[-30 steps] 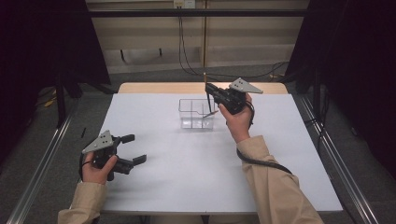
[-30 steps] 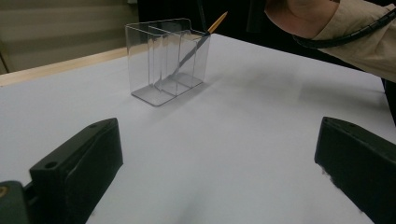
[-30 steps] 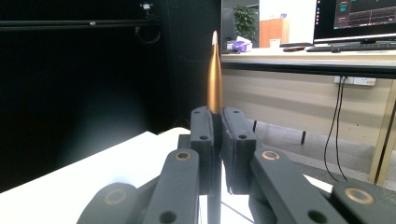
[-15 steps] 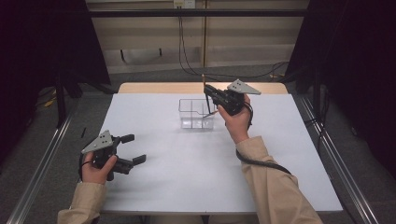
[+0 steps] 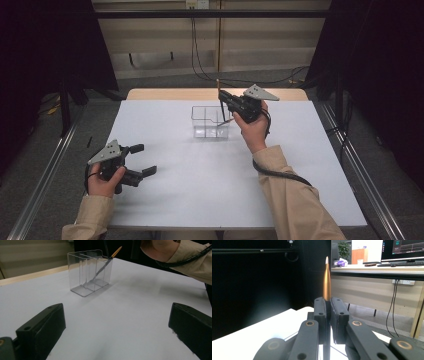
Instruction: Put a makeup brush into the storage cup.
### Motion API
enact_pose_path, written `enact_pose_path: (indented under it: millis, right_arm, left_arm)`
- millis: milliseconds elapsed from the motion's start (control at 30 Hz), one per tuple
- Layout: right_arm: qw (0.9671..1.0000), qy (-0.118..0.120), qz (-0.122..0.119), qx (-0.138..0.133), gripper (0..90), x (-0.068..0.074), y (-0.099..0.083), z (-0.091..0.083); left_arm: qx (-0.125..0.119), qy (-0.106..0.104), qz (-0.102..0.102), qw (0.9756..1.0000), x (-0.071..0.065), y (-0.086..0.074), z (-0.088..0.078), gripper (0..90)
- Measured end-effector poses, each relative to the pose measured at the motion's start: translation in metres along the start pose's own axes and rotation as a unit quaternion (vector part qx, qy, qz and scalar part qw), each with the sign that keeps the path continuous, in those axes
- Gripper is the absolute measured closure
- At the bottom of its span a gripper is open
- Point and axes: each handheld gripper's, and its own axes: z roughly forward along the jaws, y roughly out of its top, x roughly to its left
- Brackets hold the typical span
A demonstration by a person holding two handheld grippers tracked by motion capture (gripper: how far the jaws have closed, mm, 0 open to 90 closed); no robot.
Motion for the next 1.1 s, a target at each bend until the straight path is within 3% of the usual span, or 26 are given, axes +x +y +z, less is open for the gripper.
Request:
enact_pose_path:
  millis: [433,1100]
  right_arm:
    - [1.0000,0.001,0.000,0.010,84.5,0.000,-0.005,0.002]
    - [0.9997,-0.002,-0.001,0.026,84.5,0.000,-0.012,-0.010]
  left_arm:
    - [-0.002,0.001,-0.001,1.0000,0.000,0.000,-0.001,0.9]
    - [0.001,0.000,0.004,1.0000,-0.001,0.002,0.000,0.9]
